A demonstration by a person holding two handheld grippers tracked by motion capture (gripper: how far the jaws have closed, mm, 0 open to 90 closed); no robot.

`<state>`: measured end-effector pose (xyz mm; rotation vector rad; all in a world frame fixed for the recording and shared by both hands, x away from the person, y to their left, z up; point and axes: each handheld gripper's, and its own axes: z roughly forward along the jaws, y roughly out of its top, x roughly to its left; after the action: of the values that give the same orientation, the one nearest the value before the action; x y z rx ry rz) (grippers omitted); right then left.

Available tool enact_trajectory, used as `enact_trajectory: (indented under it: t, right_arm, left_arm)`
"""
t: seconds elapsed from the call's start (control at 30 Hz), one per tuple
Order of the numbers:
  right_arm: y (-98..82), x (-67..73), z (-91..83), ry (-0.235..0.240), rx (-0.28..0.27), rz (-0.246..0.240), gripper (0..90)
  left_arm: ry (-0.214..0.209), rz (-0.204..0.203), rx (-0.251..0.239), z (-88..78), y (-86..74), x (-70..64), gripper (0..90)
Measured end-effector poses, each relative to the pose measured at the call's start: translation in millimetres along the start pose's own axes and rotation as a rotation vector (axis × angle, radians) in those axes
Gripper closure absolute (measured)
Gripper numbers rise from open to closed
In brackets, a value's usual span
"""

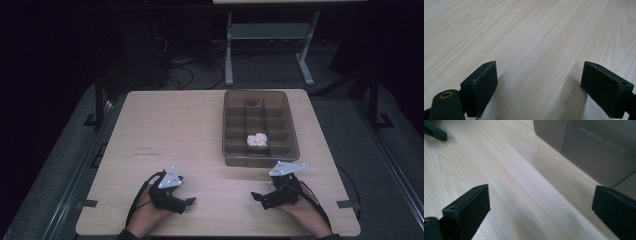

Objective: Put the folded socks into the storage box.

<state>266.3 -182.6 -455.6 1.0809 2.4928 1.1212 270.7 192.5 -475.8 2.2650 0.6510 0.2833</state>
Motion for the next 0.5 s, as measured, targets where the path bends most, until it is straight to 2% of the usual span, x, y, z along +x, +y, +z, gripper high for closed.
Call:
enact_trajectory:
  t: [0.33, 0.47, 0.5]
  right_arm:
    - [-11.6, 0.3, 12.5, -0.03, 0.047, -0.022, 1.3]
    - [-14.9, 0.0, 18.1, -0.066, 0.063, -0.051, 0.9]
    - [-15.4, -0.2, 18.7, -0.065, 0.054, -0.052, 0.9]
  left_arm:
    - [-0.003, 0.002, 0.0, -0.1, -0.1, -0.2, 13.4]
    - [-0.004, 0.002, 0.0, -0.2, -0.1, -0.3, 13.4]
    - [-0.004, 0.003, 0.0, -0.2, -0.1, -0.2, 13.4]
